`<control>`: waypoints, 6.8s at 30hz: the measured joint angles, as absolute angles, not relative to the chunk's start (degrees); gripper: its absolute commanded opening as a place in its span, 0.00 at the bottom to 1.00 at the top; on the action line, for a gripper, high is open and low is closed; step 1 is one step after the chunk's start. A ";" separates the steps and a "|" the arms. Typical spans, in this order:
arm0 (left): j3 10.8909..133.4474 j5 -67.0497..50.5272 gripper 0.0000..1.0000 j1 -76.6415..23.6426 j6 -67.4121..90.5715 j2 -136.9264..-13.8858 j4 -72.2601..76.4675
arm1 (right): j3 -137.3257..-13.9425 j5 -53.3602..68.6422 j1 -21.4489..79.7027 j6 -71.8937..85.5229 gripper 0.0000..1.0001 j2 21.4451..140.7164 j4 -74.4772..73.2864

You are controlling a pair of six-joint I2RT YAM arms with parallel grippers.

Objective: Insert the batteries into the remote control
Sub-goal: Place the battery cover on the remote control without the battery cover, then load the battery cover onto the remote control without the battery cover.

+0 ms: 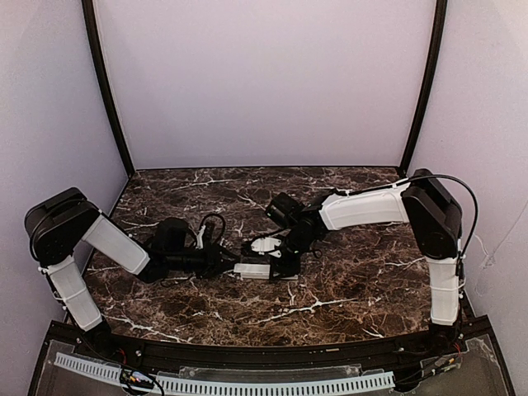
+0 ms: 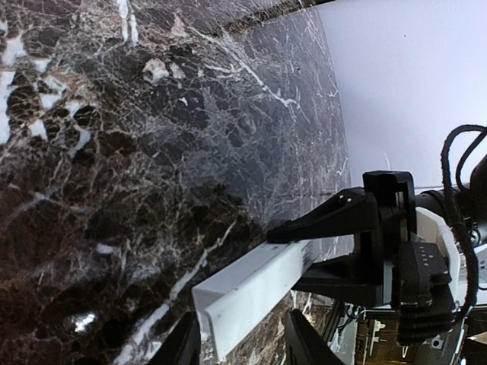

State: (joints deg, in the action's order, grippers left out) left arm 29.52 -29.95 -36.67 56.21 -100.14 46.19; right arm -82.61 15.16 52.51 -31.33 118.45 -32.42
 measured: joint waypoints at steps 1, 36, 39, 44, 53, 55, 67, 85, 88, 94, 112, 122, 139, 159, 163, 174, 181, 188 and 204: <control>29.80 -29.63 0.40 -36.67 55.53 -100.14 45.15 | -82.61 15.20 52.51 -31.22 0.45 118.45 -32.58; 35.70 -25.65 0.21 -40.47 46.48 -98.45 29.67 | -83.37 15.14 52.49 -31.22 0.46 118.45 -34.11; 35.73 -25.67 0.21 -40.66 46.48 -98.78 29.63 | -83.37 15.14 52.49 -31.22 0.46 118.45 -34.33; 35.73 -25.63 0.28 -40.69 46.44 -98.80 29.30 | -83.37 15.11 52.49 -31.16 0.51 118.45 -34.39; 36.56 -25.58 0.38 -40.73 45.08 -98.80 26.83 | -83.37 15.38 52.49 -31.00 0.58 118.32 -34.33; 37.15 -25.54 0.38 -40.73 44.75 -98.80 26.39 | -83.37 15.31 52.49 -31.03 0.59 118.15 -34.33; 38.33 -25.41 0.36 -40.77 44.12 -98.80 25.65 | -83.35 14.09 52.80 -31.20 0.52 117.64 -34.28; 38.48 -25.41 0.34 -41.58 44.12 -99.46 25.58 | -81.97 9.76 55.00 -31.27 0.56 117.38 -34.33; 38.50 -25.41 0.34 -41.67 44.12 -99.46 25.61 | -81.21 8.43 55.57 -31.24 0.56 116.97 -33.89; 38.50 -25.41 0.32 -41.76 44.12 -99.46 25.61 | -80.20 5.65 56.07 -31.27 0.53 115.66 -33.10; 39.59 -24.95 0.38 -42.24 44.07 -99.90 24.93 | -77.80 0.99 57.80 -32.40 0.47 114.52 -30.39; 40.49 -24.43 0.39 -42.76 43.57 -100.49 23.35 | -77.17 -0.30 58.02 -32.73 0.52 114.15 -29.63; 43.44 -22.85 0.39 -42.76 41.21 -100.73 19.55 | -77.17 5.96 55.46 -30.74 0.61 110.61 -30.37; 44.23 -22.94 0.40 -43.03 39.64 -101.58 18.06 | -77.28 15.33 50.87 -25.71 0.26 108.90 -33.36; 44.23 -22.98 0.39 -43.03 39.64 -101.58 18.06 | -77.28 14.92 50.83 -25.36 0.25 110.34 -34.35; 44.23 -22.96 0.34 -43.03 39.59 -101.69 18.11 | -78.67 14.31 50.83 -24.95 0.23 111.77 -35.14; 44.25 -22.76 0.29 -42.96 39.62 -101.67 18.28 | -78.76 14.28 50.83 -24.95 0.24 111.83 -35.48; 44.25 -22.24 0.27 -42.96 39.64 -101.54 18.39 | -78.83 14.11 50.83 -24.95 0.25 111.85 -35.92; 44.23 -20.69 0.28 -43.03 39.35 -99.98 16.21 | -78.98 13.67 50.83 -24.95 0.25 111.92 -36.16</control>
State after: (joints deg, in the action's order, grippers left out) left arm 44.23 -20.69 -43.03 39.35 -99.98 16.21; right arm -78.98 13.67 50.83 -24.95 111.92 -36.16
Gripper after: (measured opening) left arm 0.274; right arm 0.252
